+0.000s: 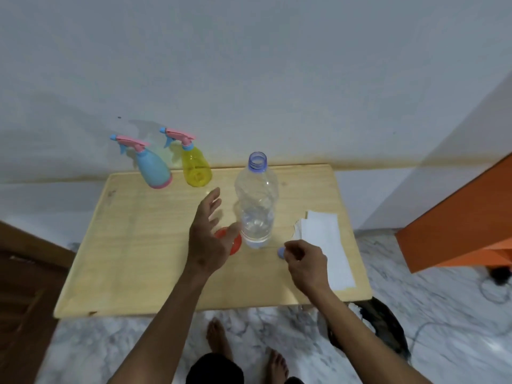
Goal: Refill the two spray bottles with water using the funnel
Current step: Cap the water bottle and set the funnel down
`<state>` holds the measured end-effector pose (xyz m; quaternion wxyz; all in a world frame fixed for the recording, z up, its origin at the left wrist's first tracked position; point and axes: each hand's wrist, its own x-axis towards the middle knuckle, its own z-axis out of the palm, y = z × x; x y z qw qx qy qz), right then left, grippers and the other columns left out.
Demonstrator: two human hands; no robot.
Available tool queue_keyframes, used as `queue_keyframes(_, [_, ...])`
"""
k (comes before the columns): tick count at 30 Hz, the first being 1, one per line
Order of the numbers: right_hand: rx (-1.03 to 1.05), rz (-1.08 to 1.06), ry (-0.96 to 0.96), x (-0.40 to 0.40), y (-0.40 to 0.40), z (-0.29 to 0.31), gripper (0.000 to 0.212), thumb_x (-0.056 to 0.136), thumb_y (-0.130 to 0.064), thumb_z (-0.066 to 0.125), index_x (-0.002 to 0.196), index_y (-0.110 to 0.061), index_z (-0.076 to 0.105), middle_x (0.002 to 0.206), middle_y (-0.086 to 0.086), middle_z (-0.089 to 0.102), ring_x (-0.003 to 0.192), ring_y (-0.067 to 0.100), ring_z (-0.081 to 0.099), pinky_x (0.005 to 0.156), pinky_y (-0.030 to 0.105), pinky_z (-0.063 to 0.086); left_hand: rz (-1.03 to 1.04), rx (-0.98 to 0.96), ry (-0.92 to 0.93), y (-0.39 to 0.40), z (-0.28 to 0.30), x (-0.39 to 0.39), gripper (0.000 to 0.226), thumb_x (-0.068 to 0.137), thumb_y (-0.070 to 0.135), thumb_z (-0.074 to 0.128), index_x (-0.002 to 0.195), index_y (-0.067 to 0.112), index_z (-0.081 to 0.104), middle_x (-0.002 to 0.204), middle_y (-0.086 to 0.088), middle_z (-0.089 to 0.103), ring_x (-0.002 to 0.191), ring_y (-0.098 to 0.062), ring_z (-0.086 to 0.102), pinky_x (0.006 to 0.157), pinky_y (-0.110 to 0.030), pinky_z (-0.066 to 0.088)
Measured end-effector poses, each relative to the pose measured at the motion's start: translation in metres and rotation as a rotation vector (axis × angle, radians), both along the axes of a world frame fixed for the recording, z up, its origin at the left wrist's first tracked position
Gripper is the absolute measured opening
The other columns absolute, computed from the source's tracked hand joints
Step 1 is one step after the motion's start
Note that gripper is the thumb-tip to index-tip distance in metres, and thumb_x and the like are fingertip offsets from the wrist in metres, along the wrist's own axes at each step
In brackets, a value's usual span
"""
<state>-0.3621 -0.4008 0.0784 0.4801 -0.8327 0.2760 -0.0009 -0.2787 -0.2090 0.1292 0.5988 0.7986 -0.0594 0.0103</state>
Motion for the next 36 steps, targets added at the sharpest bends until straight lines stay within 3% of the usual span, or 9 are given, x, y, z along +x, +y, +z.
queue_keyframes(3, [-0.125,0.053,0.084,0.011,-0.021,-0.029,0.031,0.093,-0.015,0.068,0.124,-0.01,0.07,0.124,0.009,0.071,0.113,0.023,0.065,0.089,0.021,0.042,-0.052,-0.016,-0.058,-0.027,0.021,-0.003,0.097,0.07,0.053,0.076,0.151,0.023,0.033,0.153,0.011,0.04,0.137,-0.002,0.042,0.102,-0.023,0.044])
queue_keyframes(7, [-0.401,0.279,0.185,0.024,-0.021,-0.049,0.036,0.099,-0.029,0.058,0.133,-0.023,0.064,0.137,-0.001,0.063,0.128,0.025,0.046,0.1,0.038,0.036,0.011,-0.039,-0.065,-0.046,0.033,0.001,0.09,0.074,0.054,0.076,0.15,0.028,0.036,0.149,0.014,0.045,0.134,-0.003,0.046,0.103,-0.028,0.047])
queue_keyframes(10, [-0.559,0.377,0.207,0.031,-0.021,-0.054,0.03,0.098,-0.035,0.055,0.124,-0.028,0.069,0.131,-0.007,0.065,0.123,0.023,0.045,0.096,0.039,0.033,0.053,-0.018,-0.072,-0.05,0.033,0.006,0.075,0.082,0.038,0.079,0.147,0.025,0.044,0.145,0.01,0.052,0.131,-0.005,0.05,0.102,-0.038,0.052])
queue_keyframes(15, [-0.705,0.423,0.237,0.03,-0.02,-0.062,0.02,0.095,-0.031,0.052,0.089,-0.023,0.07,0.096,-0.005,0.068,0.106,0.023,0.047,0.085,0.039,0.033,0.055,-0.002,-0.069,-0.052,0.032,0.006,0.073,0.082,0.037,0.079,0.146,0.025,0.044,0.145,0.008,0.052,0.133,-0.006,0.049,0.097,-0.028,0.054])
queue_keyframes(22, [-0.737,0.44,0.203,0.035,-0.021,-0.057,0.024,0.097,-0.03,0.049,0.112,-0.022,0.067,0.104,0.001,0.071,0.112,0.026,0.052,0.089,0.041,0.035,0.056,-0.023,-0.047,-0.053,0.03,0.007,0.074,0.08,0.034,0.081,0.144,0.026,0.044,0.143,0.012,0.051,0.129,-0.006,0.051,0.095,-0.029,0.054])
queue_keyframes(26, [-0.339,0.138,-0.043,0.059,-0.025,0.004,0.038,0.098,-0.026,0.054,0.134,-0.012,0.061,0.126,0.011,0.064,0.12,0.032,0.055,0.097,0.041,0.041,0.001,0.026,-0.077,-0.048,0.027,0.008,0.08,0.084,0.037,0.077,0.151,0.028,0.035,0.149,0.009,0.045,0.131,-0.009,0.048,0.097,-0.037,0.053])
queue_keyframes(29, [-0.124,0.028,-0.385,0.083,-0.035,0.092,0.038,0.099,-0.023,0.06,0.134,-0.007,0.06,0.126,0.012,0.062,0.108,0.023,0.063,0.096,0.034,0.047,-0.005,0.014,-0.056,-0.046,0.028,0.009,0.079,0.083,0.039,0.078,0.15,0.032,0.036,0.148,0.012,0.046,0.13,-0.008,0.049,0.098,-0.041,0.054])
queue_keyframes(32, [-0.12,0.226,-0.546,0.092,-0.038,0.176,0.033,0.098,-0.023,0.063,0.129,-0.012,0.065,0.126,0.003,0.063,0.098,0.011,0.063,0.091,0.026,0.051,-0.014,-0.001,-0.042,-0.048,0.03,0.01,0.078,0.082,0.04,0.078,0.148,0.033,0.037,0.147,0.014,0.046,0.127,-0.008,0.052,0.096,-0.038,0.055])
queue_keyframes(36, [-0.395,0.688,-0.439,0.101,-0.034,0.226,0.036,0.099,-0.018,0.062,0.134,-0.016,0.063,0.131,0.001,0.064,0.109,0.015,0.063,0.097,0.029,0.05,-0.028,0.024,-0.052,-0.053,0.031,0.012,0.078,0.083,0.034,0.079,0.148,0.028,0.037,0.146,0.01,0.046,0.123,-0.012,0.056,0.088,-0.028,0.056])
